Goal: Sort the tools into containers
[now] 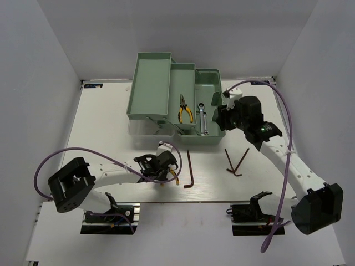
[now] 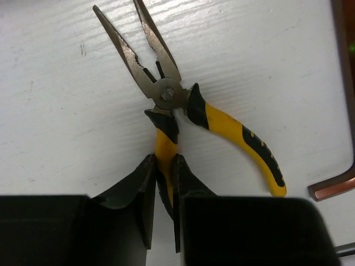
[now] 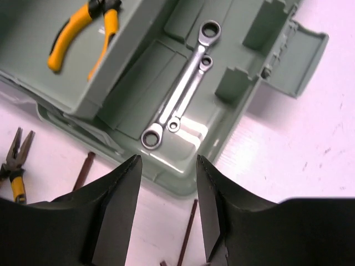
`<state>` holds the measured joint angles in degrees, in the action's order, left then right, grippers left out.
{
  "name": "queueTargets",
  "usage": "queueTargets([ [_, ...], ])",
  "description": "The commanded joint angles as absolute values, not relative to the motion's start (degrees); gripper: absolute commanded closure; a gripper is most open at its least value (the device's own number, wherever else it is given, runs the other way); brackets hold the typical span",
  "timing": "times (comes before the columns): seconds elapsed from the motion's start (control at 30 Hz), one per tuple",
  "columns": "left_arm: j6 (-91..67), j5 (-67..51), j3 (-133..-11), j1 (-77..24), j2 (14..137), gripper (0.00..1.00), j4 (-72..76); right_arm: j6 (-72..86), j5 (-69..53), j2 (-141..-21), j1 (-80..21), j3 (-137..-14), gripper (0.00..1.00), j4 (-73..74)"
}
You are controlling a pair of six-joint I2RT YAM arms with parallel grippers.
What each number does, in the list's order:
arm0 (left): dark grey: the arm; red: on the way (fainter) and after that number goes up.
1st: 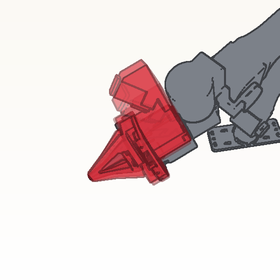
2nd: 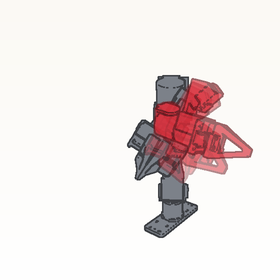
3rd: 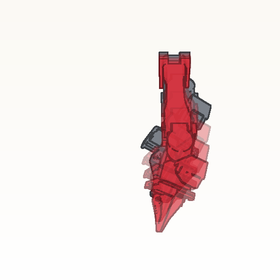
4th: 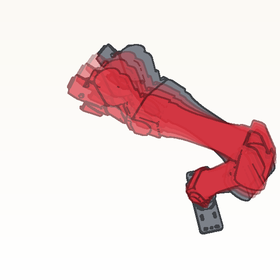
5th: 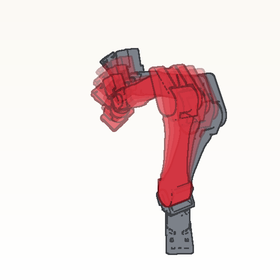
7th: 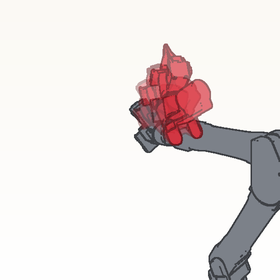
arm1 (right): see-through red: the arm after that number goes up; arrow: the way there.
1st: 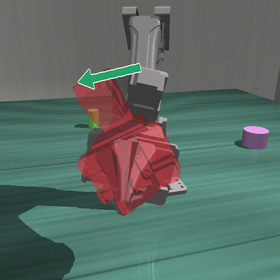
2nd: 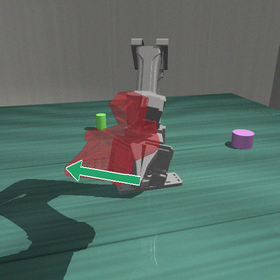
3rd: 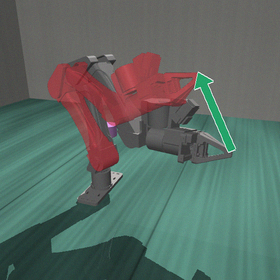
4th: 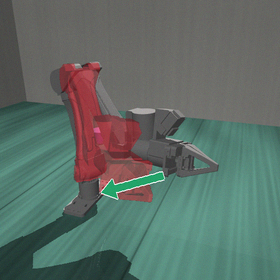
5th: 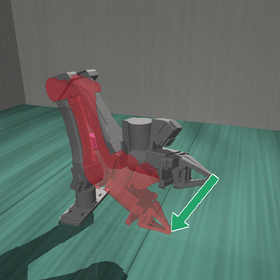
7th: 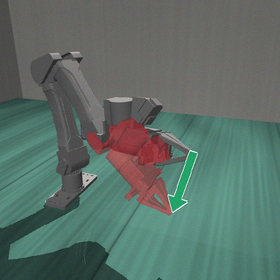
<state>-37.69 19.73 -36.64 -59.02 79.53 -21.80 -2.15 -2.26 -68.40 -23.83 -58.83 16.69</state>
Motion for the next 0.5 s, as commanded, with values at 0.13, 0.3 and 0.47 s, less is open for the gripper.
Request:
queueTargets([
  [0.13, -38.67, 17.67, -36.30, -59.77, 81.48, 1.00, -24.78, -2.37, -1.85, -61.44, -21.18, -54.32, 0.35, 18.53],
  [0.3, -32.55, 14.42, -42.25, -61.87, 73.23, 1.00, -30.40, -5.36, 4.73, -58.29, -19.95, -49.76, 0.22, 22.15],
  [0.47, -24.62, 8.10, -50.96, -62.40, 67.24, 1.00, -33.22, -5.01, 8.70, -53.80, -17.40, -42.28, 1.00, 20.39],
])
